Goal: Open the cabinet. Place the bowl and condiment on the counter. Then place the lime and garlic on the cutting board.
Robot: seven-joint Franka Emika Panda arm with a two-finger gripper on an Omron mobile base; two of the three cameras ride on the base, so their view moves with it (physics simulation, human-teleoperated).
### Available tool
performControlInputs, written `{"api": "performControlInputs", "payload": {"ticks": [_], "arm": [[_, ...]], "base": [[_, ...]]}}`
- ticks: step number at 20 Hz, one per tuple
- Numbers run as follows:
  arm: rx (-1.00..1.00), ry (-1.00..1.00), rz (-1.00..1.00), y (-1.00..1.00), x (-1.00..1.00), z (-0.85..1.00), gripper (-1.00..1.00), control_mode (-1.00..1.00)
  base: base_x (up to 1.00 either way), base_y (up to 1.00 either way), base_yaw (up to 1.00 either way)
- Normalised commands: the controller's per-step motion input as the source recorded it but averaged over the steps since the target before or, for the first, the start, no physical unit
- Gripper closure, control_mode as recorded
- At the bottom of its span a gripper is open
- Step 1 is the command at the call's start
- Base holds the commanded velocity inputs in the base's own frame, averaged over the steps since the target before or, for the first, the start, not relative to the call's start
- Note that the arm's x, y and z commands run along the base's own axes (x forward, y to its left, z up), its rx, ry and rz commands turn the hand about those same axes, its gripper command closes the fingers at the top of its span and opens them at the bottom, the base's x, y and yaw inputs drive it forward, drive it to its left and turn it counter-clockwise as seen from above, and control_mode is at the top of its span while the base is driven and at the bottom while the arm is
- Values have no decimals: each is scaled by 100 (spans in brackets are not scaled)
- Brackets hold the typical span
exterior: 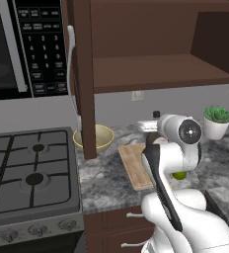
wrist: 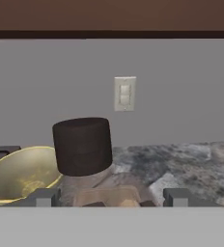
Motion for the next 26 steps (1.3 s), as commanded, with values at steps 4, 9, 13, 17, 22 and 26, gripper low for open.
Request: {"api": "performControlInputs", "payload": {"ticks": [4,9,13,17,22,26], "arm": [[4,4,-3,17,6,-16,100,-100],[1,-1,-2,22,4,-31,100,-100],[0,-5,-1,28,4,-35,100,-100],[3,-1,-1,23,11,-20,100,-100],[4,0,0,24,11,-19,100,-100],[1,0,0,24,14,-27,100,-100]], "base": [[0,0,0],[0,0,0],[0,0,0],[0,0,0],[0,0,0],[0,0,0]]}}
